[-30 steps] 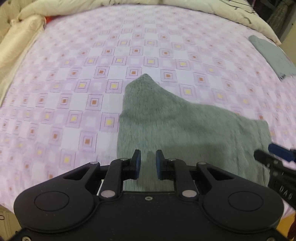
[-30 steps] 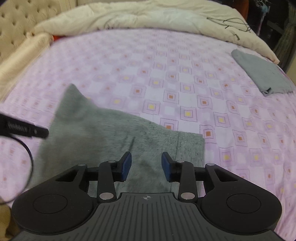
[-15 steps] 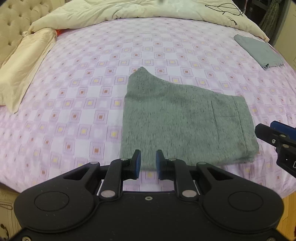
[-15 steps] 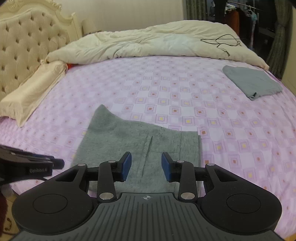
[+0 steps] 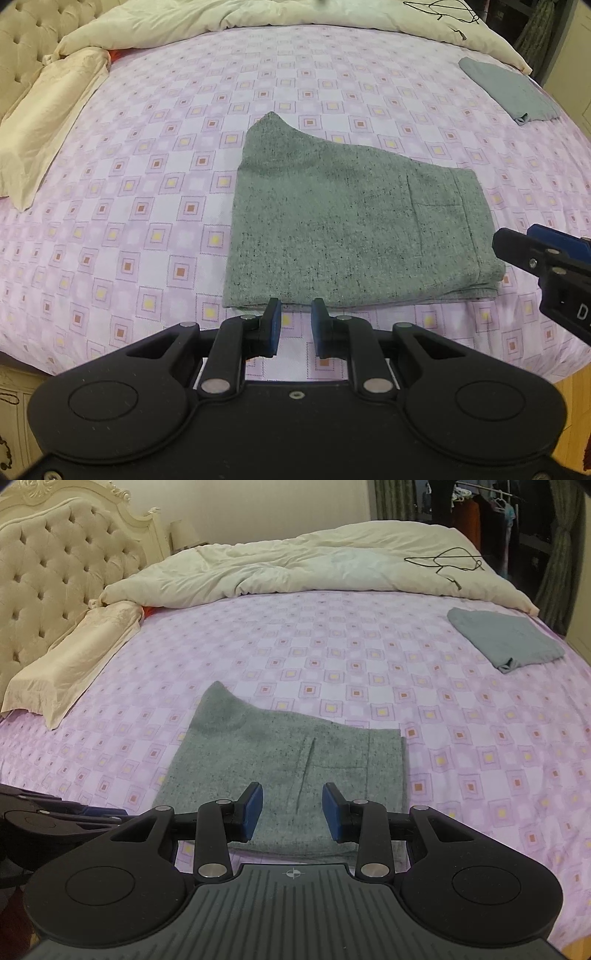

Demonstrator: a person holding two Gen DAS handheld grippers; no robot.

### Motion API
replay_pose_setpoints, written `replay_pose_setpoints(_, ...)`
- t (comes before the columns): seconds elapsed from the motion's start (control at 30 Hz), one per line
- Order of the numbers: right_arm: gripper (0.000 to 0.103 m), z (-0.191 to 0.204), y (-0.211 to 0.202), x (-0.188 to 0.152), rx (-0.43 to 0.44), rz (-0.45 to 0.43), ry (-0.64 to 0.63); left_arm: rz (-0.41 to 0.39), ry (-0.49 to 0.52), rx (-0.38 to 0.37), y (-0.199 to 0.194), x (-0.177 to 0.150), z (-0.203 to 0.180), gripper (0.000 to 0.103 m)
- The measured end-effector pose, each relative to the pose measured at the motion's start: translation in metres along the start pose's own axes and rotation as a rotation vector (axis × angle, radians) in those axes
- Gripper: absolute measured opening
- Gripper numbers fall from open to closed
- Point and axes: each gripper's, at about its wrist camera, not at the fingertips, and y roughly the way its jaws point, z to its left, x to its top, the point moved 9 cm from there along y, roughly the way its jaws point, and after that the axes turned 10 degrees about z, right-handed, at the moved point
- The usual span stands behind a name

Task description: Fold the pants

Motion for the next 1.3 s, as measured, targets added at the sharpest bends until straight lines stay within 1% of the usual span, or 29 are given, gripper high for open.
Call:
replay_pose_setpoints(0.5,0.035,-0.001,0.006,-0.006,0.009,0.022,0.011,0.030,-0.004,0.006,0.006,-0.006,-0.005,0.024)
replay_pose_setpoints(1.3,0.035,-0.003,0.014,-0.006,0.027,0.041,0.035,0.059,-0.015,0.008,0.013,-0.003,-0.002,0.024)
